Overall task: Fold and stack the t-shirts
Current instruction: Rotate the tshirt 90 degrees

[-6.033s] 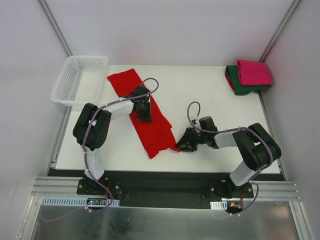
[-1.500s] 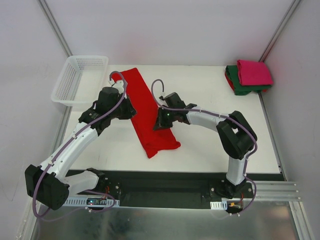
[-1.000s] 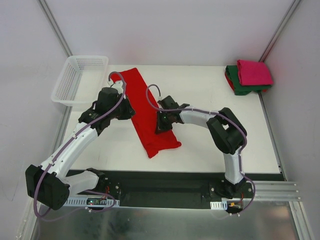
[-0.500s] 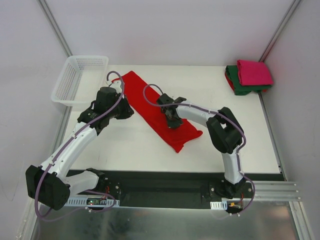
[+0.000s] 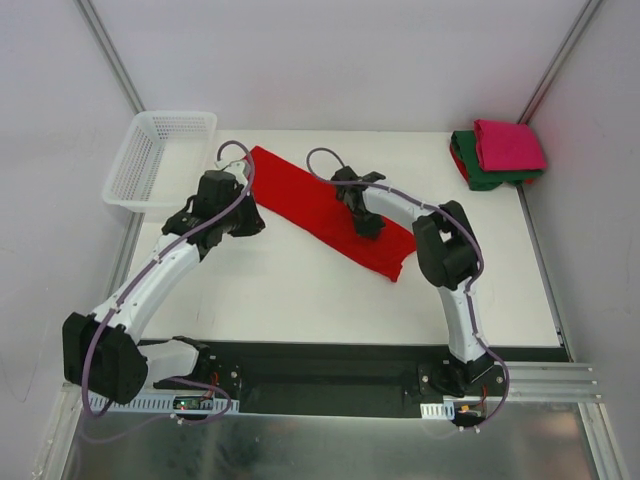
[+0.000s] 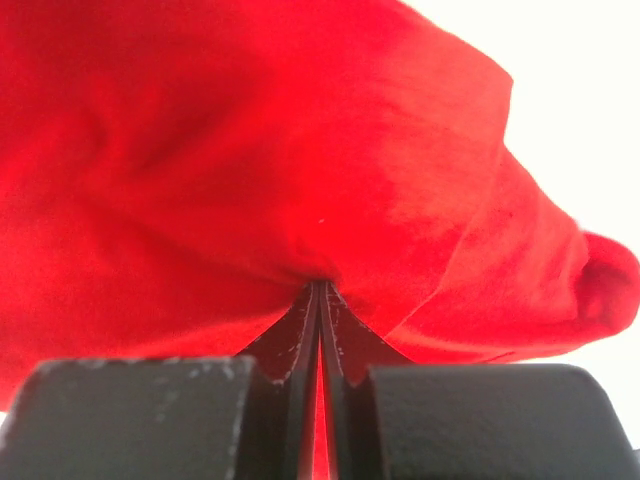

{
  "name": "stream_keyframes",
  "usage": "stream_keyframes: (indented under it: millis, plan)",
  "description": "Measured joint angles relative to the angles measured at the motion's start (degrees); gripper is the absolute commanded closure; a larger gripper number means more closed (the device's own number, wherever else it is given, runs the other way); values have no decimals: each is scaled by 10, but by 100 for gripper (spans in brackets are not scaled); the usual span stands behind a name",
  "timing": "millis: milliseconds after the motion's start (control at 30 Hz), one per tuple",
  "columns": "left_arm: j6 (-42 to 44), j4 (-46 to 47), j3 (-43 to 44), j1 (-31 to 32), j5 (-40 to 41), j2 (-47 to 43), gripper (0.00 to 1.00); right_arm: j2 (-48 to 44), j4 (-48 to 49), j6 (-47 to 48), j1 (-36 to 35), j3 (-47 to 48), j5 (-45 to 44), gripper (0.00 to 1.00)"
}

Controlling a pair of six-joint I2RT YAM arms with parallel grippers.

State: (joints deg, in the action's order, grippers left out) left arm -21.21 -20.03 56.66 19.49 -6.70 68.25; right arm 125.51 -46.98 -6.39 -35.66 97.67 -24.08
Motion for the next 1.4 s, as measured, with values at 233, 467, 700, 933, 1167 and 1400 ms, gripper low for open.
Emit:
stream_keyframes:
  millis: [233, 467, 700, 933, 1167, 1400]
  plan:
    - [15, 8, 50, -5, -3, 117, 100, 37, -4, 29, 69, 67, 17, 94]
    - [28, 52, 141, -8, -5, 247, 100, 81, -5, 50, 92, 145, 41, 96]
    - [65, 89, 276, -8, -2, 412, 100, 83, -4, 56, 102, 150, 70, 96]
    - [113, 96, 421, -8, 23, 560, 100, 76, 7, 58, 108, 138, 86, 96]
    - [177, 56, 543, -9, 84, 638, 100, 64, 24, 59, 115, 119, 107, 96]
    - [219, 8, 624, -12, 119, 685, 100, 59, 31, 59, 123, 111, 128, 96]
